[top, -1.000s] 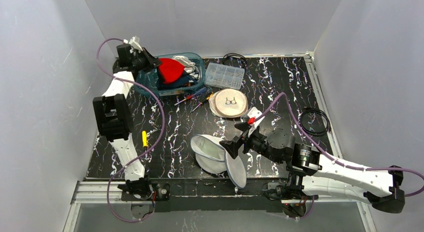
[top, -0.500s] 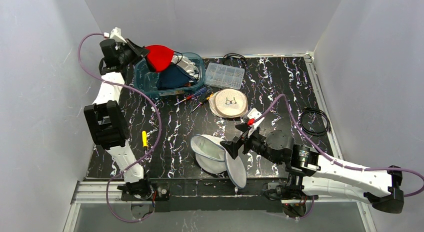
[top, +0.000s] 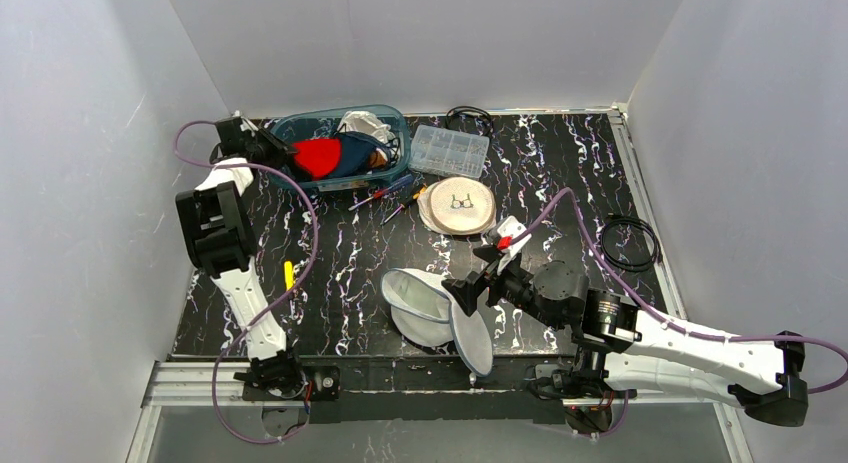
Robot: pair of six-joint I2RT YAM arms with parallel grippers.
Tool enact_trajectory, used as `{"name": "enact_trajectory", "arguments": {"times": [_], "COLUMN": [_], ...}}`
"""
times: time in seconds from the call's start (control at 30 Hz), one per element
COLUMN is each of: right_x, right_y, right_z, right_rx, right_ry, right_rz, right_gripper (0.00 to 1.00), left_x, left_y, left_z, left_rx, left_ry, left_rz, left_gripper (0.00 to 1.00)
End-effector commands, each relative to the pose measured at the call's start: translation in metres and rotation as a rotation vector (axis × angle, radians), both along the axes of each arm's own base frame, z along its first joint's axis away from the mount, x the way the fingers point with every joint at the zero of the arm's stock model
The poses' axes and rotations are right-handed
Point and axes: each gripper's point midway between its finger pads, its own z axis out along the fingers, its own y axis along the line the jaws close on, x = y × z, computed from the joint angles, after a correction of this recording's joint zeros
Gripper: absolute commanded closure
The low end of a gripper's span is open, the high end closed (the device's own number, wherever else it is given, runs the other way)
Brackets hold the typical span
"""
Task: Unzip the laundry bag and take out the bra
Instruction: Place the bra in the bin.
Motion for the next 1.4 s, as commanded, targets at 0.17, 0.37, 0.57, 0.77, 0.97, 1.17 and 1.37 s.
{"name": "enact_trajectory", "arguments": {"times": [0.17, 0.37, 0.57, 0.77, 0.97, 1.17, 1.37], "right_x": [0.002, 0.001, 0.000, -0.008, -0.013, -0.010, -0.016], "right_y": [0.001, 0.004, 0.008, 0.028, 0.044, 0.069, 0.086], "right_z": [0.016, 0.025, 0.032, 0.022, -0.023, -0.037, -0.085], "right_rx": [0.061, 0.077, 0.038, -0.060, -0.234, -0.255, -0.337], "right_ry": [-0.013, -0.012, 0.001, 0.083, 0.229, 0.274, 0.331], "right_rz": [-0.015, -0.007, 0.008, 0.073, 0.069, 0.045, 0.044], "right_gripper": [0.01, 0.01, 0.01, 0.03, 0.13, 0.39, 0.51], "left_x": [-0.020, -0.043, -0.094, -0.169, -0.272, -0.343, -0.375], "left_y": [0.009, 0.014, 0.002, -0.070, -0.178, -0.222, -0.235], "left_z": [0.039, 0.120, 0.170, 0.165, 0.108, 0.064, 0.044], "left_rx": [0.087, 0.156, 0.169, 0.145, 0.123, 0.036, 0.030], "left_ry": [0.028, -0.090, -0.150, -0.079, 0.032, 0.137, 0.171], "left_rz": [0.042, 0.108, 0.136, 0.026, -0.254, -0.419, -0.508], "left_gripper": [0.43, 0.33, 0.26, 0.26, 0.26, 0.28, 0.28]}}
